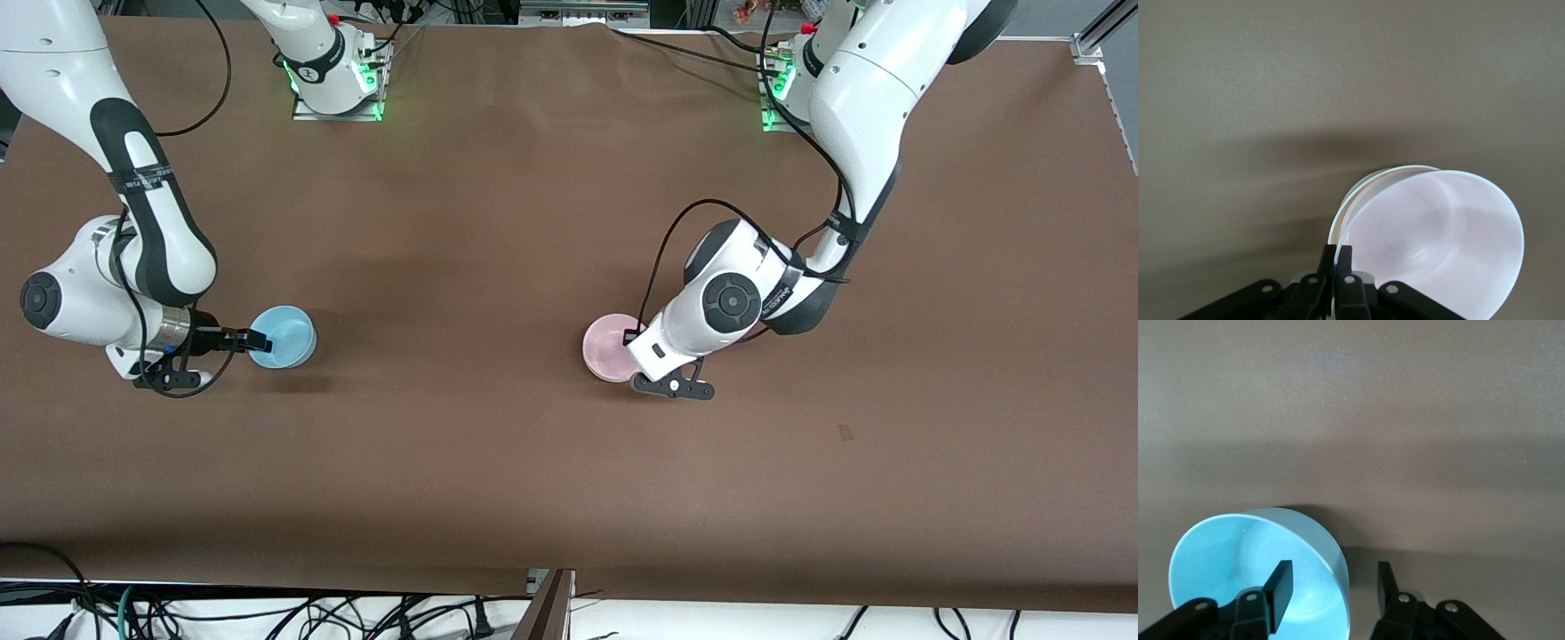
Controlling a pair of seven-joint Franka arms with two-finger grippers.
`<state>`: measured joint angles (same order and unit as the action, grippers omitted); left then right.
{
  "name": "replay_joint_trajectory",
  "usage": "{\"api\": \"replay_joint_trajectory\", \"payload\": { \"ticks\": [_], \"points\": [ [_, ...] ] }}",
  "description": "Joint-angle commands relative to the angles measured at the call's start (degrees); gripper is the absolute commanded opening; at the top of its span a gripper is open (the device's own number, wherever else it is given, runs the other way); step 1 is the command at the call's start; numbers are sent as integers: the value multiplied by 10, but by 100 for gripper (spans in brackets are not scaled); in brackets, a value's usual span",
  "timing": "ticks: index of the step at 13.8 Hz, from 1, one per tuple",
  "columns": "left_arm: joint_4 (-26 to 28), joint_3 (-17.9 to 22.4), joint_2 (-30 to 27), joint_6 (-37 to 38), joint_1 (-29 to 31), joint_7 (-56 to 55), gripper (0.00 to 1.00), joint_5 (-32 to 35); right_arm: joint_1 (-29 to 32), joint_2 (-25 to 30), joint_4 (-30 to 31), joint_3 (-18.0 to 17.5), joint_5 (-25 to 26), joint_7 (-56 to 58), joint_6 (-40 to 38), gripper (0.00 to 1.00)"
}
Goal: Stack pink and blue bowls on white bowl
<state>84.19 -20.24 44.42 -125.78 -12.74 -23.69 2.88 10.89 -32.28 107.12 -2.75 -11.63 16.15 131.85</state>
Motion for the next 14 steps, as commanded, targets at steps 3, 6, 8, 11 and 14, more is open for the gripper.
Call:
{"api": "replay_joint_trajectory", "payload": {
  "ticks": [3, 6, 8, 11, 14],
  "points": [
    [3, 0, -2, 6, -1, 2, 0, -2, 7, 9, 1, -5, -16, 17, -11, 35],
    [4, 1, -1, 6, -4, 2, 0, -2, 6, 10, 0, -5, -15, 23, -11, 3],
    [12, 1, -1, 6, -3, 3, 0, -2, 5, 11, 0, -5, -15, 28, -11, 0],
    [12, 1, 0, 5, -4, 3, 0, -2, 5, 10, -8, -6, -15, 29, -12, 0],
    [12, 0, -1, 5, -5, 3, 0, -2, 5, 12, -28, -9, -15, 29, -28, 0]
  ]
}}
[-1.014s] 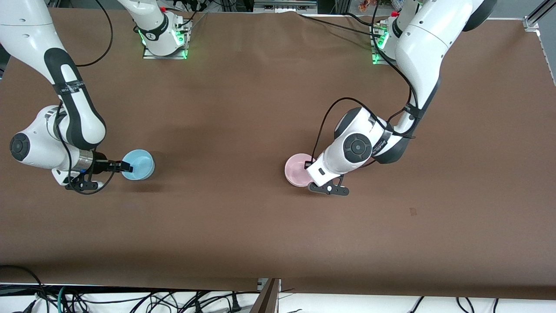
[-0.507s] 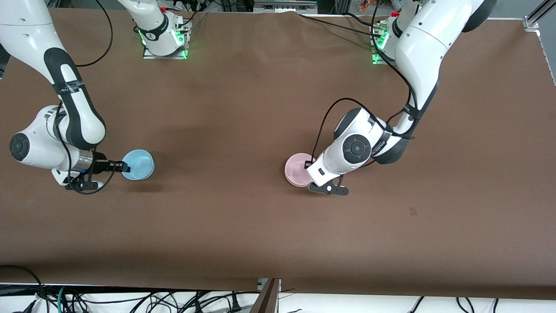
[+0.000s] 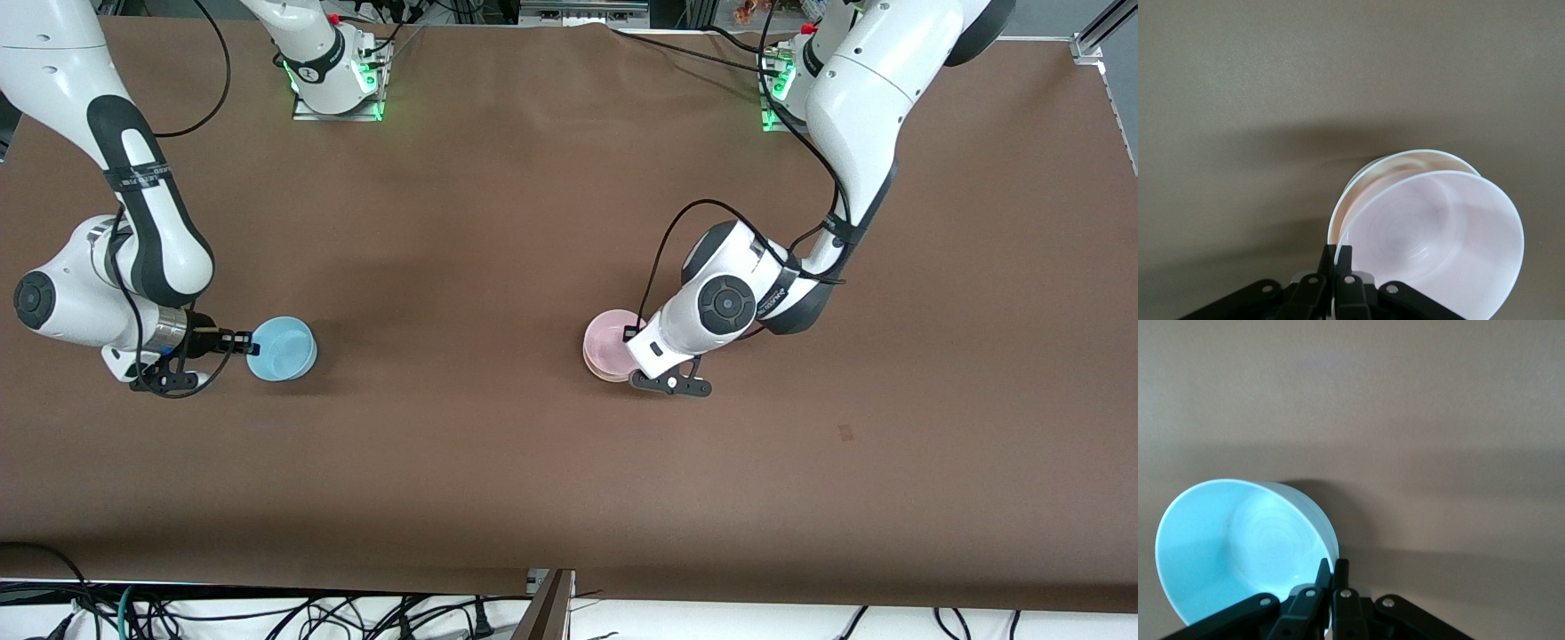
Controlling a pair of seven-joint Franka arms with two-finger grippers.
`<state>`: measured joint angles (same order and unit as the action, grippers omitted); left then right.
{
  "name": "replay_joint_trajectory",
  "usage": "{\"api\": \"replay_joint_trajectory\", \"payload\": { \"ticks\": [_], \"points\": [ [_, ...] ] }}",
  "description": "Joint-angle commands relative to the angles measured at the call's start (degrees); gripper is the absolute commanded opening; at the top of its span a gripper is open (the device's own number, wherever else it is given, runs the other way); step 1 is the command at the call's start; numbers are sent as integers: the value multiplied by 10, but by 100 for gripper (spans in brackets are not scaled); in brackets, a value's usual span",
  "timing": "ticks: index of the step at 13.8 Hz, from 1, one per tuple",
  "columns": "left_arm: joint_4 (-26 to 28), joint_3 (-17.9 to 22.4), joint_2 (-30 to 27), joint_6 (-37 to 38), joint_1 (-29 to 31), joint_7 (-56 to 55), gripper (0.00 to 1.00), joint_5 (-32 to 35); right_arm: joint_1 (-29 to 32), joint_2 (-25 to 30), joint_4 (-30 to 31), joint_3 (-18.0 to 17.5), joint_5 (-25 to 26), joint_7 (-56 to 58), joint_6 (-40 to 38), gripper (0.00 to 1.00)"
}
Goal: Stack pink and blue bowls on white bowl
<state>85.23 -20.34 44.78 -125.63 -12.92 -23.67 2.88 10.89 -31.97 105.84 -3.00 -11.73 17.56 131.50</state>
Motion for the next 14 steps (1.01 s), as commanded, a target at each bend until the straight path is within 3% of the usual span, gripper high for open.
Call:
{"api": "replay_joint_trajectory", "payload": {
  "ticks": [1, 8, 12, 13, 14],
  "points": [
    [1, 1, -4, 2, -4, 3, 0, -2, 5, 9, -33, -6, -14, 14, -50, 0],
    [0, 1, 0, -2, -8, 5, 0, -2, -4, 18, -136, -21, -11, 7, -196, 0],
    [0, 2, 3, -3, -11, 4, 0, -2, -39, 18, -200, -22, -9, 8, -274, 0],
    [-1, 1, 3, -3, -11, -1, 24, -2, -51, 18, -210, -22, -11, 8, -290, 0],
    [-1, 2, 1, -2, -11, -1, 78, -2, -62, 18, -220, -22, -11, 8, -298, 0]
  ]
}}
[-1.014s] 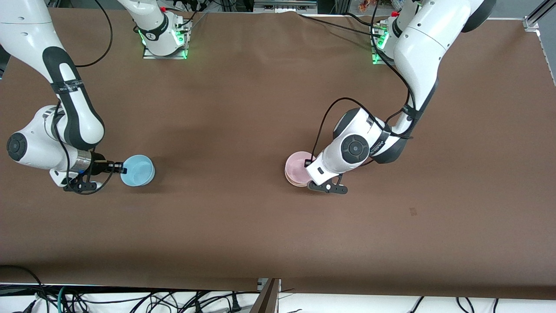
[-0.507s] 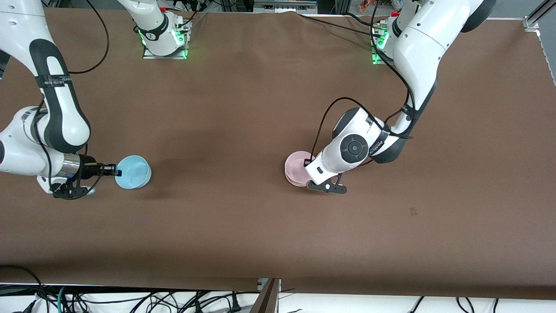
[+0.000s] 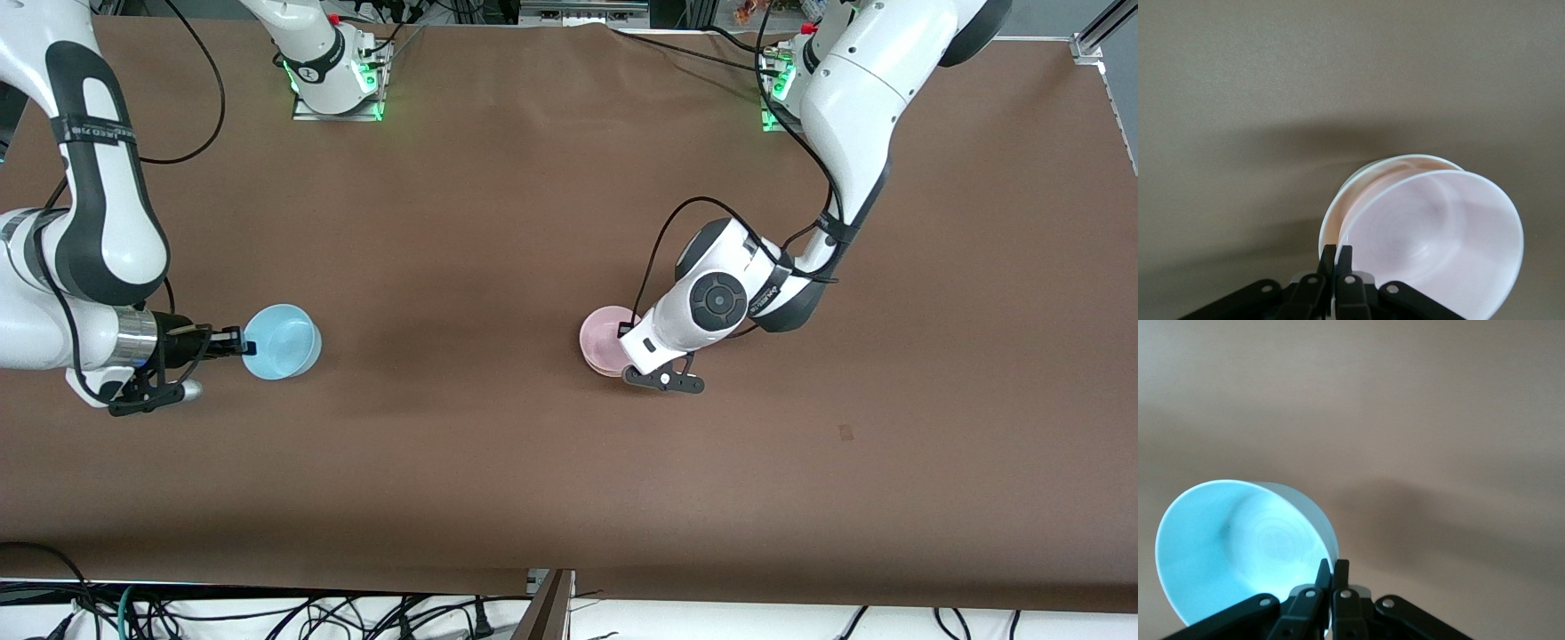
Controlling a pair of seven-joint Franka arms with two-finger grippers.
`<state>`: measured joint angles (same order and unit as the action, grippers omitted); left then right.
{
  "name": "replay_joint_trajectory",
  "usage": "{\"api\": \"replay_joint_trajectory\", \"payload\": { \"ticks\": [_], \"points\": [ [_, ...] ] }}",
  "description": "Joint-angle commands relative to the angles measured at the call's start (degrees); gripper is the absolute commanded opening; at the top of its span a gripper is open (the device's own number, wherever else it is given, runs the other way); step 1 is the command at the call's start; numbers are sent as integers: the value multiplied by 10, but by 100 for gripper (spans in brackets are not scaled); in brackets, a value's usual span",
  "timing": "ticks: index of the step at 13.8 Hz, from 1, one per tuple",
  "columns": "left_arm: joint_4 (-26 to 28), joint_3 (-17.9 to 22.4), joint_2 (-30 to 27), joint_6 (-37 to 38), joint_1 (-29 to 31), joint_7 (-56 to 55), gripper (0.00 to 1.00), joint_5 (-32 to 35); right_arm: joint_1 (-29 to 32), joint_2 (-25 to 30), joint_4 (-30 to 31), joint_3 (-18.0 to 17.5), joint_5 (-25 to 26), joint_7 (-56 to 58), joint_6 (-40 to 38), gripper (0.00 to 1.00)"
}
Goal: Stack pink and blue bowls on white bowl
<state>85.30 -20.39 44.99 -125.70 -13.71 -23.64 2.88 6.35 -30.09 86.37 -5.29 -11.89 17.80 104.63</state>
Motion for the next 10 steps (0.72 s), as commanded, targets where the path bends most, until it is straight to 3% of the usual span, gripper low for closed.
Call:
{"api": "replay_joint_trajectory", "payload": {
  "ticks": [1, 5, 10],
  "points": [
    [-3, 3, -3, 1, -2, 3, 100, -2, -28, -1, -35, 1, -9, 5, -40, 0],
    [-7, 3, -25, 32, 8, 2, 100, -2, -57, -1, -46, -6, -13, -6, -48, 0],
    [-7, 3, -133, 153, 44, 5, 100, -2, -63, 0, -47, -95, -13, -193, -47, 0]
  ]
}}
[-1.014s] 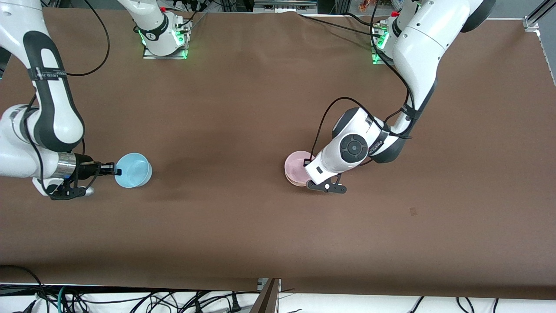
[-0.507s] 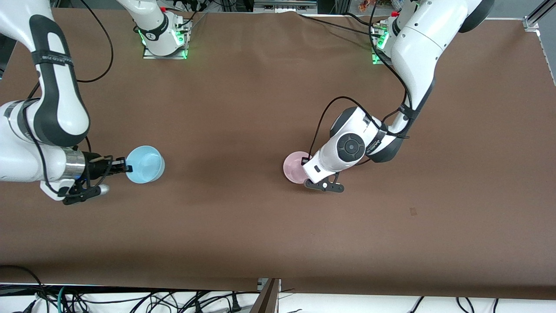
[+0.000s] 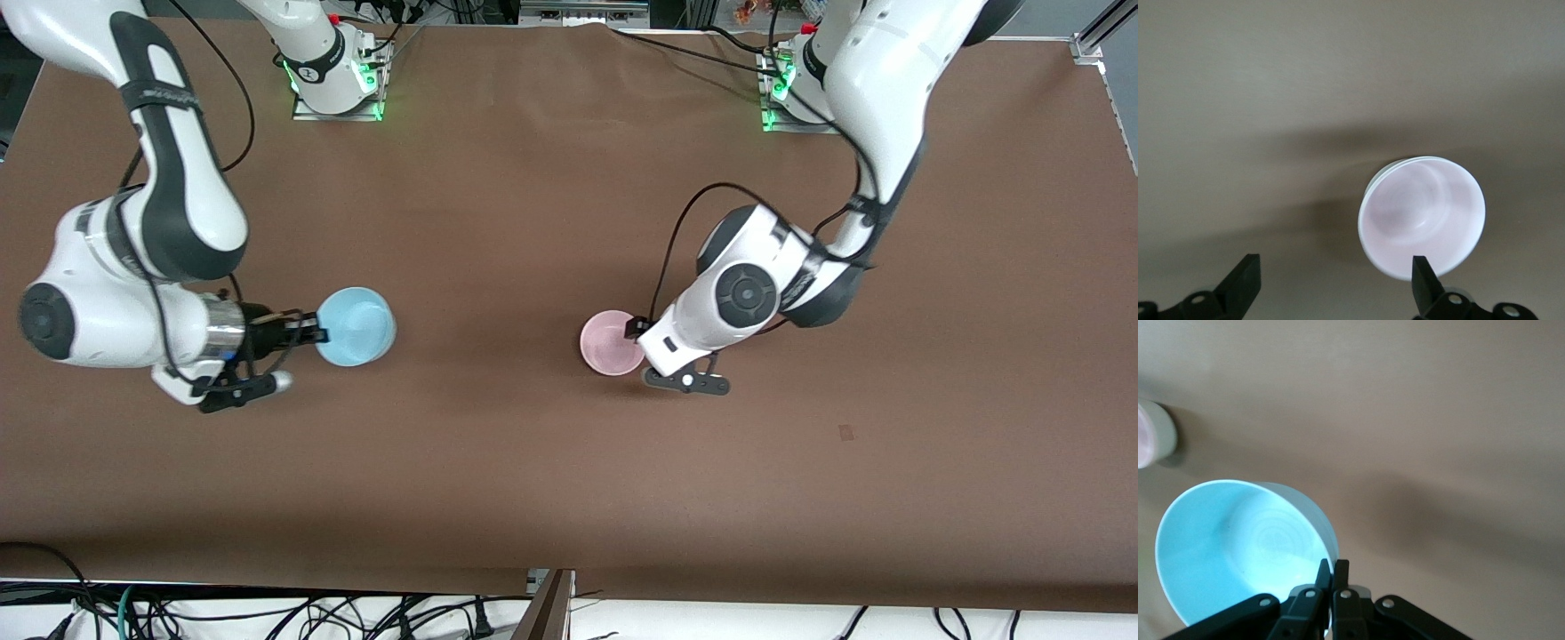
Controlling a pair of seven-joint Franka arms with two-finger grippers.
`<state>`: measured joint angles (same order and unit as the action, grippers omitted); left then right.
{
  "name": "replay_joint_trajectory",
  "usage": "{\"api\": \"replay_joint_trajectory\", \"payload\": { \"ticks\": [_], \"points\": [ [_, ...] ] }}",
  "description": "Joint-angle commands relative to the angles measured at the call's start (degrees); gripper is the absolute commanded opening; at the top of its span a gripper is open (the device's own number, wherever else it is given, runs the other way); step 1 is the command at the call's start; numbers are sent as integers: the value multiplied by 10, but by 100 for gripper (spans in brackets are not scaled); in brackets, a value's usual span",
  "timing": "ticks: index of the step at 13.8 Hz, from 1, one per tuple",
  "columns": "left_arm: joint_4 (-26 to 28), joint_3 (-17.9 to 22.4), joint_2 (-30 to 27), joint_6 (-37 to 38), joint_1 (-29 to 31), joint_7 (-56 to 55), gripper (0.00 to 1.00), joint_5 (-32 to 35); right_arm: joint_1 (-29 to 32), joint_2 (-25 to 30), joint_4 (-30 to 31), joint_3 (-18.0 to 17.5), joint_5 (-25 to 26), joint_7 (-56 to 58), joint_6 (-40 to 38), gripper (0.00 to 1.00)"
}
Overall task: Stack pink and blue bowls on white bowl
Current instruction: 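Carry the blue bowl over the stack while the left gripper withdraws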
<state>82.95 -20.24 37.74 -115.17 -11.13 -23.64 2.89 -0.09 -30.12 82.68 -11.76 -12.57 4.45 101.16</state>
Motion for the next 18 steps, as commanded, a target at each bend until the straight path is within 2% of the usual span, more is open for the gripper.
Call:
{"api": "replay_joint_trajectory", "payload": {
  "ticks": [1, 3, 7, 9, 12, 13, 14, 15, 16, 18],
  "points": [
    [15, 1, -83, 77, 31, 17, 100, -2, 2, 1, -10, -50, -6, -100, -7, 0],
    [14, 2, -130, 129, 64, 77, 100, -3, -10, -1, -10, -84, -4, -171, 13, 0],
    [-11, 2, -202, 238, 130, 119, 100, -2, -96, -17, -9, -85, 4, -278, 110, 0],
    [-10, 0, -238, 247, 159, 126, 100, -3, -129, -35, -10, -85, 8, -334, 167, 0],
    [-2, 1, -285, 261, 197, 194, 100, -6, -174, -59, -10, -84, 53, -407, 230, 0],
    [2, 17, -296, 261, 197, 225, 100, -7, -184, -67, -10, -84, 61, -427, 246, 0],
    [21, 67, -317, 258, 166, 251, 100, -10, -197, -75, -10, -84, 64, -440, 265, 0],
    [50, 141, -343, 254, 103, 260, 100, -12, -208, -83, -10, -83, 64, -453, 290, 0],
    [82, 183, -363, 241, 78, 262, 100, -14, -220, -92, -10, -79, 68, -464, 313, 0],
    [158, 187, -406, 183, 85, 266, 100, -26, -249, -110, -10, -64, 97, -484, 346, 0]
  ]
}}
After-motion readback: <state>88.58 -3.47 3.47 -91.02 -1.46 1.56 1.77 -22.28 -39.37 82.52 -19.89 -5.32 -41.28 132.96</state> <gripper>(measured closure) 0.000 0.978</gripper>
